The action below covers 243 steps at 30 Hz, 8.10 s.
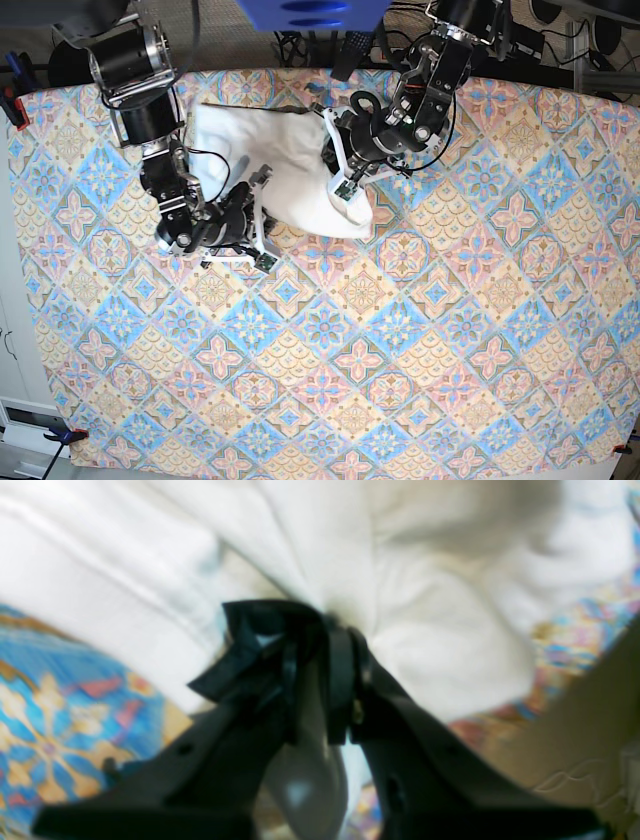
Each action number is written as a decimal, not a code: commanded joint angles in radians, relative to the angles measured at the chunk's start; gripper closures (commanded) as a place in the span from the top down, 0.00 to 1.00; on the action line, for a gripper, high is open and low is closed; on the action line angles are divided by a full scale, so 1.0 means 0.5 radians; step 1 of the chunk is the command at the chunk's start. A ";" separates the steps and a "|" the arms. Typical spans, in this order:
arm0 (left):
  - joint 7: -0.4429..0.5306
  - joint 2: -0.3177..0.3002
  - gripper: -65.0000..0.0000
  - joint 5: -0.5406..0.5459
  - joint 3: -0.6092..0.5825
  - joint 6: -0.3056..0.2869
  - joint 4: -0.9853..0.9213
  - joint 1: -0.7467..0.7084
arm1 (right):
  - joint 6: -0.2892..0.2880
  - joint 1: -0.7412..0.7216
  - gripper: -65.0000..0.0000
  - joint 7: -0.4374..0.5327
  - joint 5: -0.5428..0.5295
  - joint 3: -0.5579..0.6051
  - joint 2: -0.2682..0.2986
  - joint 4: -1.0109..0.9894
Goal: Fold the T-shirt properly
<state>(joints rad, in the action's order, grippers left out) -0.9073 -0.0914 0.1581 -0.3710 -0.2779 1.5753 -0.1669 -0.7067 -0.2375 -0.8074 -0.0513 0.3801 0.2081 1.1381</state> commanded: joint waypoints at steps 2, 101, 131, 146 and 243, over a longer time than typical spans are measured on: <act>0.030 0.006 0.11 -0.045 -0.036 0.005 -0.034 0.105 | 0.017 0.001 0.02 -0.032 0.046 -0.028 0.079 0.027; 0.349 -0.113 0.06 0.124 1.099 0.161 0.656 -0.438 | 0.017 0.584 0.01 -0.191 -0.218 0.199 -0.218 1.221; 0.349 -0.098 0.05 0.124 1.198 0.161 0.739 -0.521 | 0.017 0.071 0.01 0.143 -0.215 -0.249 -0.277 -0.130; 0.349 -0.095 0.05 0.124 1.195 0.161 0.739 -0.521 | 0.017 0.059 0.01 0.171 -0.215 -0.427 0.070 -0.114; 0.371 -0.383 0.05 0.413 0.872 0.143 0.153 -1.524 | 0.017 2.204 0.00 0.576 -0.218 -1.624 0.067 0.008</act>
<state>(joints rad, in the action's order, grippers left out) -0.7254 -0.2771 0.3645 0.0643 -0.2077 1.6505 -0.9157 -0.6991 0.8505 -0.5236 -0.1558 -0.4244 0.2192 1.1358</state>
